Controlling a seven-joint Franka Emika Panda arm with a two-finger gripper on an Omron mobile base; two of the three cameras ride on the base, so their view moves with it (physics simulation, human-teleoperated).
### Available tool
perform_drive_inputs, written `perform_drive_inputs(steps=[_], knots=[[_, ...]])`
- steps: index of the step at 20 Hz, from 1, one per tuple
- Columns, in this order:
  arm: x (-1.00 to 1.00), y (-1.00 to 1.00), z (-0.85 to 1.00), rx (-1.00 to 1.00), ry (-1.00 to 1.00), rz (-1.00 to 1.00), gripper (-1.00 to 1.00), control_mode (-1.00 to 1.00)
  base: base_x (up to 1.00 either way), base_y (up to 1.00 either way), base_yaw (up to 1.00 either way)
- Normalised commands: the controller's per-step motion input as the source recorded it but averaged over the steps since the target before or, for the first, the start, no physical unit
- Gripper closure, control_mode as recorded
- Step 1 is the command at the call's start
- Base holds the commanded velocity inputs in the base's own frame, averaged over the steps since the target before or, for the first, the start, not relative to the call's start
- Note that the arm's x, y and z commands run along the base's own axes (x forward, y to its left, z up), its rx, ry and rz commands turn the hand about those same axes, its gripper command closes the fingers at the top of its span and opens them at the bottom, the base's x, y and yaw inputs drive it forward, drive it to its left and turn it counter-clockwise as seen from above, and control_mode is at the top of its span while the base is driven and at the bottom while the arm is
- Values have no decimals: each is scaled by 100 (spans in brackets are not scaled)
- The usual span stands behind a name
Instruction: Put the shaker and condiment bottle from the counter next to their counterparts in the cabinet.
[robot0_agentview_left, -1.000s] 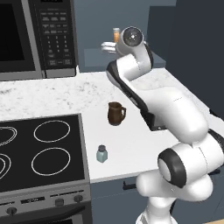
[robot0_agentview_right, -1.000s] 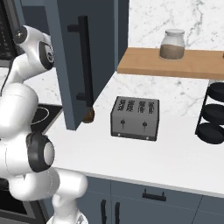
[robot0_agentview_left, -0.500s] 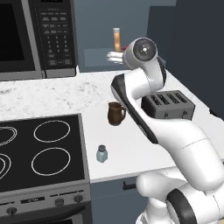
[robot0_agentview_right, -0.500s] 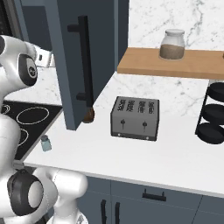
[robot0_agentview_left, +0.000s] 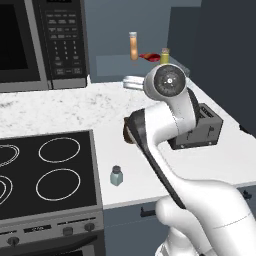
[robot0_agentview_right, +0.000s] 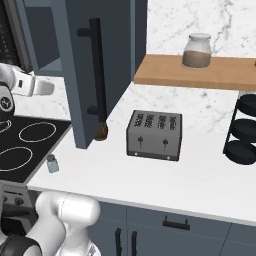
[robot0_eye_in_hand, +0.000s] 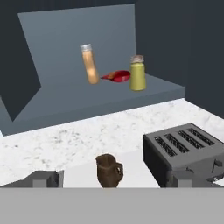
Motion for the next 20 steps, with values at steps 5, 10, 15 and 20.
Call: perform_drive_inputs(steps=[5,10,15,20], knots=[[-79,3,-48,0,2,-16,-100,-100,0,0,0],[-42,11,-94,-6,6,-15,-100,-100,0,0,0],[-1,18,-78,-9,17,-1,-100,-100,0,0,0],[0,27,-43,-3,2,-7,-100,-100,0,0,0]])
